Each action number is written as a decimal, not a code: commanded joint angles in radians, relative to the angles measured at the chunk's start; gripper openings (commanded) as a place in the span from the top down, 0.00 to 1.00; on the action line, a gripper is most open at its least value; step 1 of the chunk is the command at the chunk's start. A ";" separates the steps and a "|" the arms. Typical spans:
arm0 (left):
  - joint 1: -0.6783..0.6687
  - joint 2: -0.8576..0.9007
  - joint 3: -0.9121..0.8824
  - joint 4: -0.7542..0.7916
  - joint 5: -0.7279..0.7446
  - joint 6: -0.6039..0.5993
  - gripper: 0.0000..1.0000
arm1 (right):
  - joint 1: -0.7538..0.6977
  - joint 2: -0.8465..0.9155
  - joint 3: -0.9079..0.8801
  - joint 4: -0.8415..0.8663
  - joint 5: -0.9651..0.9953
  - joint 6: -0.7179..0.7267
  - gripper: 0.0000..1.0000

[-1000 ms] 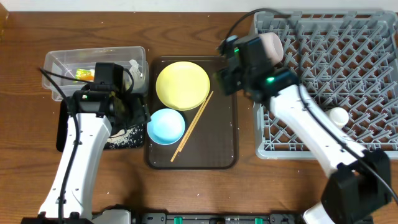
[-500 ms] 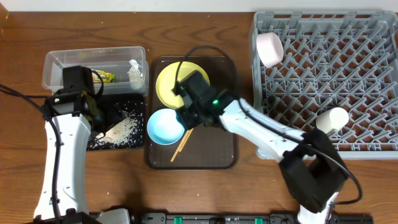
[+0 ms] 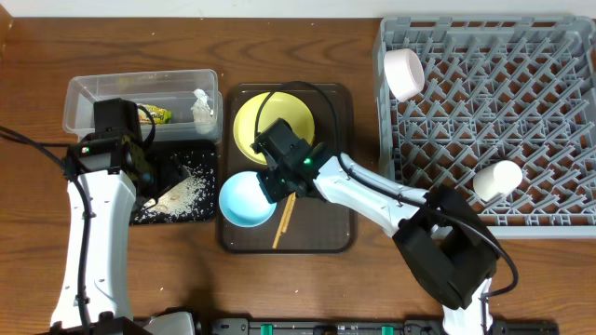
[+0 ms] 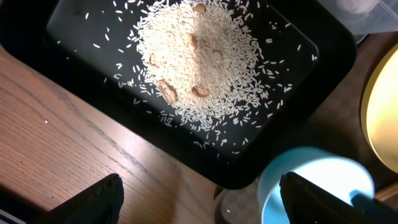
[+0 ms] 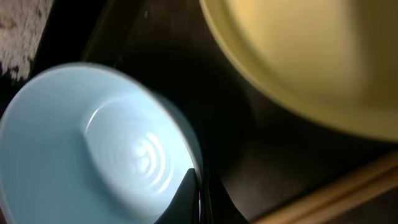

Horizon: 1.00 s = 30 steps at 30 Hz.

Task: Sort waste into correct bins and load items into the dishwasher rack
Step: 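Grasp the light-blue bowl rim with the right gripper, then carry the light-blue bowl into the rack and release it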

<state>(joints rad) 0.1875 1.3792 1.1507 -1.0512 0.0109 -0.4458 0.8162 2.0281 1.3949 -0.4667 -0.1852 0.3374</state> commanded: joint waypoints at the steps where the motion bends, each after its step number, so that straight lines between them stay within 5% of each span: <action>1: 0.004 -0.001 -0.004 -0.006 -0.019 -0.009 0.17 | -0.033 -0.056 0.006 0.010 0.068 0.013 0.99; 16: 0.004 -0.001 -0.004 0.001 -0.019 -0.009 0.17 | -0.359 -0.423 0.031 -0.026 0.648 -0.349 0.99; 24: 0.004 -0.001 -0.004 0.005 -0.019 -0.009 0.16 | -0.488 -0.425 0.030 -0.079 1.100 -0.708 0.99; 30: 0.004 -0.001 -0.004 0.013 -0.019 -0.009 0.17 | -0.499 -0.383 0.029 -0.249 1.144 -0.787 0.99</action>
<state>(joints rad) 0.1875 1.3792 1.1507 -1.0393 0.0113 -0.4458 0.3172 1.6127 1.4147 -0.6807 0.8627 -0.3618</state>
